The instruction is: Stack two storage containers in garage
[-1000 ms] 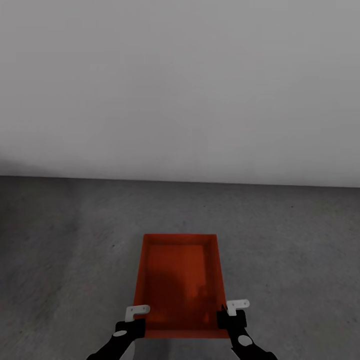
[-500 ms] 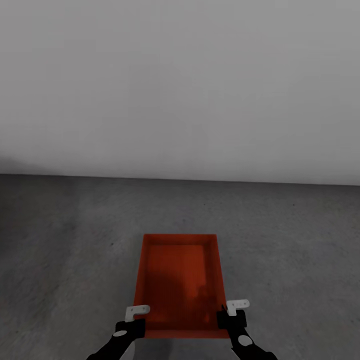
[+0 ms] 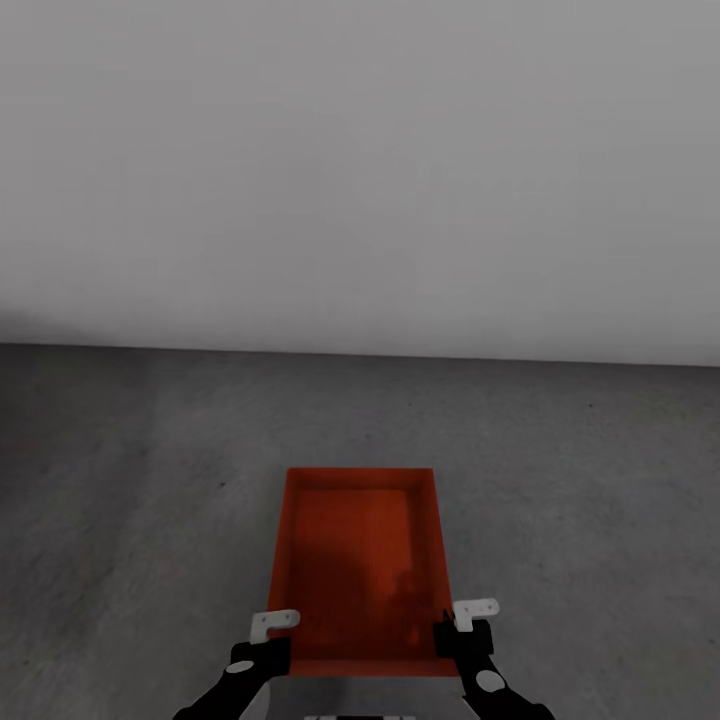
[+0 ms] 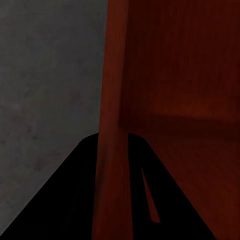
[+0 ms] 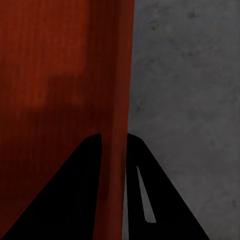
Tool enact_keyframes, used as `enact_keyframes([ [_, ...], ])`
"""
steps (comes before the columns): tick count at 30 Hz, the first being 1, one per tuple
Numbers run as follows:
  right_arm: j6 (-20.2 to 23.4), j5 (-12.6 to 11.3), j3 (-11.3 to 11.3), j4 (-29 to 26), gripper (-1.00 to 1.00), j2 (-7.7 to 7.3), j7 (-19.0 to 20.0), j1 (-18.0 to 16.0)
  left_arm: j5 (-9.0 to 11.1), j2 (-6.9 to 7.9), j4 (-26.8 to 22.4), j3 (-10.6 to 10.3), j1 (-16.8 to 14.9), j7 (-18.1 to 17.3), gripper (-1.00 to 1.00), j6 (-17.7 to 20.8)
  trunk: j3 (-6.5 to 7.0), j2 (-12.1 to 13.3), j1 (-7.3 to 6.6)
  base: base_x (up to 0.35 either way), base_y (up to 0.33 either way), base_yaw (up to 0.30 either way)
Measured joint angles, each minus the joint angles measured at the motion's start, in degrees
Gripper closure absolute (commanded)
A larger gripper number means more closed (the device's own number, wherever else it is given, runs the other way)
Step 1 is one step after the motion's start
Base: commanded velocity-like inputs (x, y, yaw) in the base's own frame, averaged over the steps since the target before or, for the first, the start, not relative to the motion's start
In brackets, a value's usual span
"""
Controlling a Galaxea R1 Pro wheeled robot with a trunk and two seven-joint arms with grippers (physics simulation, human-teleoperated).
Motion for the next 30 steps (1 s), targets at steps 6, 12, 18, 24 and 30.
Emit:
enact_keyframes([
  [6,-0.02,0.00,0.01,0.00,1.00,0.00,0.00,0.00,-0.01,-0.01,0.00,0.00,0.01,0.01,1.00,-0.02,-1.08,-2.41,1.32,0.000,0.000,0.000],
  [12,-0.05,0.00,-0.02,0.00,1.00,-0.01,0.01,0.00,-0.02,-0.01,-0.01,-0.02,-0.01,0.01,1.00,-0.03,-2.15,-4.81,2.64,0.000,0.000,0.000],
  [18,-0.07,0.00,-0.01,0.00,1.00,-0.02,0.02,0.00,-0.01,-0.01,-0.02,-0.02,0.00,0.02,1.00,-0.04,-3.23,-7.22,3.95,0.000,0.000,0.000],
  [24,-0.11,0.00,-0.02,0.00,1.00,0.00,0.00,0.00,0.00,0.01,-0.08,-0.08,0.01,0.02,1.00,-0.03,-4.31,-9.63,5.27,0.000,0.000,0.000],
  [30,-0.16,0.00,-0.01,0.00,1.00,0.04,-0.08,0.00,-0.07,0.05,-0.11,-0.01,0.00,-0.06,1.00,-0.04,-4.49,-10.04,5.50,0.000,0.000,0.000],
])
